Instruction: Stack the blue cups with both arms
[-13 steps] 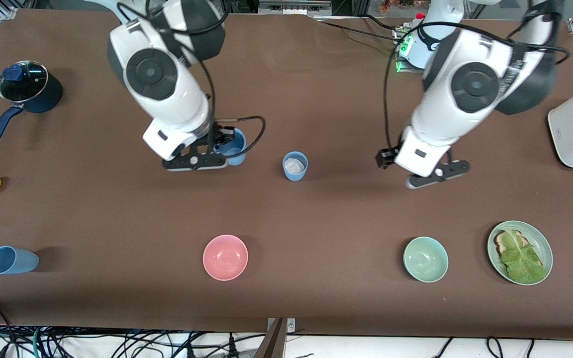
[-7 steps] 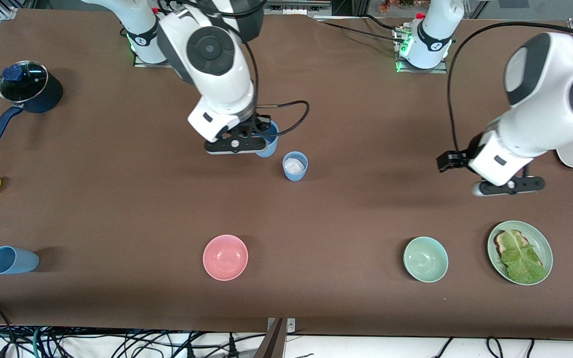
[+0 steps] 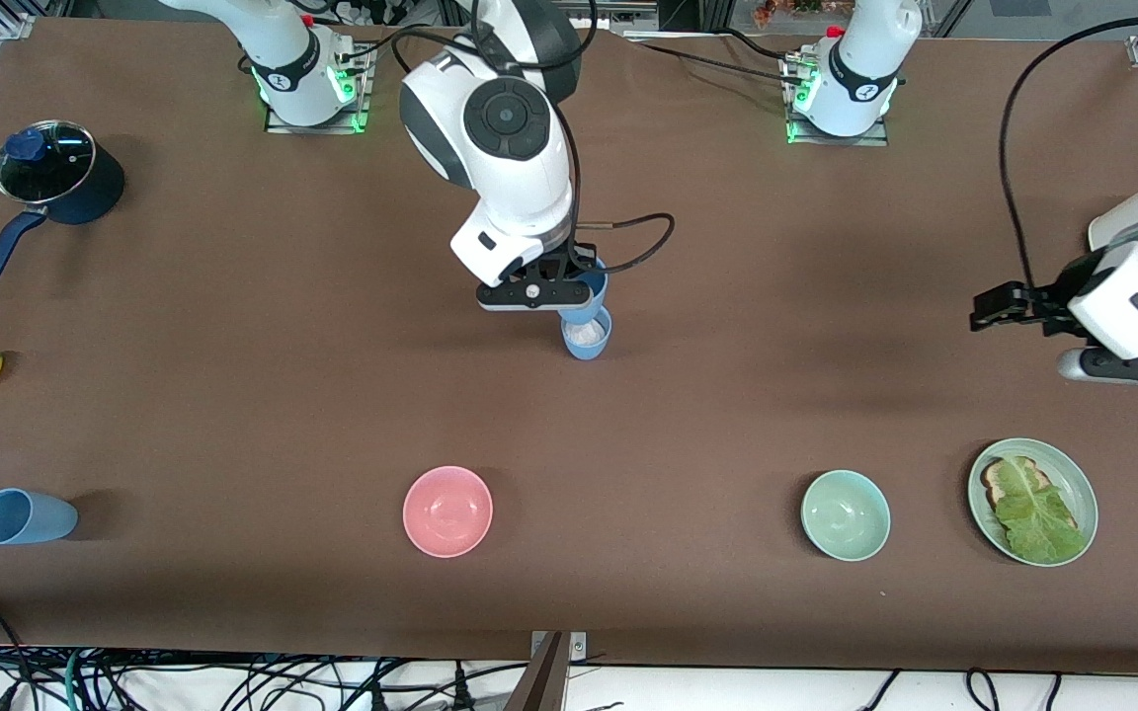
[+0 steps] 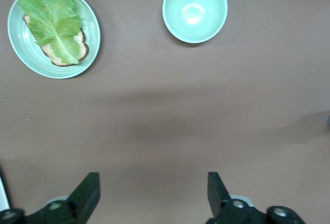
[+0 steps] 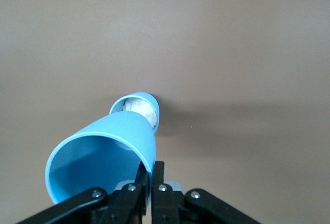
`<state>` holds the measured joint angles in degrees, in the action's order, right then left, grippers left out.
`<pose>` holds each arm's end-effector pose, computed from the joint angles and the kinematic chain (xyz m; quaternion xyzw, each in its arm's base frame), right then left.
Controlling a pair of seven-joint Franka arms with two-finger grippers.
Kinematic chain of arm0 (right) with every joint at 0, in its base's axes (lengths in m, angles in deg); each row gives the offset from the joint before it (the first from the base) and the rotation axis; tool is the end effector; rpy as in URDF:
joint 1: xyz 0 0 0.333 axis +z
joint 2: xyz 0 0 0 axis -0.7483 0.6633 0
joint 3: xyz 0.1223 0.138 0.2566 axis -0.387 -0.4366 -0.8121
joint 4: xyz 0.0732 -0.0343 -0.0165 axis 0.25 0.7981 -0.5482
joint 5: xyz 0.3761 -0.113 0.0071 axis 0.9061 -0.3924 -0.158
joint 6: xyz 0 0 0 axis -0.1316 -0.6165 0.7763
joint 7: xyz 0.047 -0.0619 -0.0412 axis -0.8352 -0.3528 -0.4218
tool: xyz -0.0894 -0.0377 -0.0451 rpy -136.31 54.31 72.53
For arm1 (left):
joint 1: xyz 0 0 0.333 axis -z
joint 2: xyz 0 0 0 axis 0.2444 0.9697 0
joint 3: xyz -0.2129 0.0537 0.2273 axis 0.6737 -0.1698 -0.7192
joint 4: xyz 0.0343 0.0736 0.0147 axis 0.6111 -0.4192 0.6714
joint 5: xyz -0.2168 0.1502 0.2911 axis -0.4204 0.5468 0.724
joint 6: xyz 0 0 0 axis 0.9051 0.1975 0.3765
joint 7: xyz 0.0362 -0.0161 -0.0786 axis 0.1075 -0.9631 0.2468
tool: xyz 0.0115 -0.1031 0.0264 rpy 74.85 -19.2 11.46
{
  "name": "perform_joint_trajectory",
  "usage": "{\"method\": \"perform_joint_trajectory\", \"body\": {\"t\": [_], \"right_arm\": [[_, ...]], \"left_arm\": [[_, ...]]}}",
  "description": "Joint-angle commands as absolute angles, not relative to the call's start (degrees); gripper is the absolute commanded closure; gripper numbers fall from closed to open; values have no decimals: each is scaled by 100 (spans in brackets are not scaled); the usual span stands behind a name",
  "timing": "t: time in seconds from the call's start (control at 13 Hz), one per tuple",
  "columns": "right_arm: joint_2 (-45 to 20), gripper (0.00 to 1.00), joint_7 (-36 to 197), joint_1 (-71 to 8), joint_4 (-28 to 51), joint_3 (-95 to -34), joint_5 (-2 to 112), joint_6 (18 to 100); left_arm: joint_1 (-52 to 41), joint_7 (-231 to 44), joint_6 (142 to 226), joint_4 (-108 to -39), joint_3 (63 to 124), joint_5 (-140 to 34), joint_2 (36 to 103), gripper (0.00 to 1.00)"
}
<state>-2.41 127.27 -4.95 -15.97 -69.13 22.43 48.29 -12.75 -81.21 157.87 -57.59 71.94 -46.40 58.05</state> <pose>0.5264 0.4966 0.4302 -0.9995 0.0026 0.0191 0.0264 0.6229 0.0106 0.5320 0.9975 -0.0334 -0.0584 0.0208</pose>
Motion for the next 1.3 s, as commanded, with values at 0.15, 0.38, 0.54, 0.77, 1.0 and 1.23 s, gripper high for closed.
{"method": "perform_joint_trajectory", "body": {"t": [0.15, 0.38, 0.54, 0.77, 1.0, 1.23], "right_arm": [[-133, 100, 12843, -441, -1528, -6849, 2285, 5018], [-177, 100, 12861, -424, -1413, -6849, 2294, 5062], [-159, 100, 12870, -380, -1413, -6849, 2285, 5071], [-98, 100, 12878, -336, -1413, -6849, 2276, 5220], [-1, 100, 12922, -327, -1404, -6849, 2180, 5326], [16, 100, 12922, -336, -1413, -6849, 2171, 5344]], "left_arm": [[-1458, -7345, 15571, -5619, 7193, -4685, 5720, 2], [-1520, -7248, 15553, -5671, 7185, -4677, 5580, 2], [-1459, -7257, 15553, -5794, 7185, -4641, 5422, 2], [-1239, -7292, 15579, -6058, 7027, -4641, 5219, 2], [-1134, -7370, 15667, -6311, 7018, -4633, 5035, 2], [-1098, -7459, 15983, -6796, 7018, -4571, 4762, 2]]}}
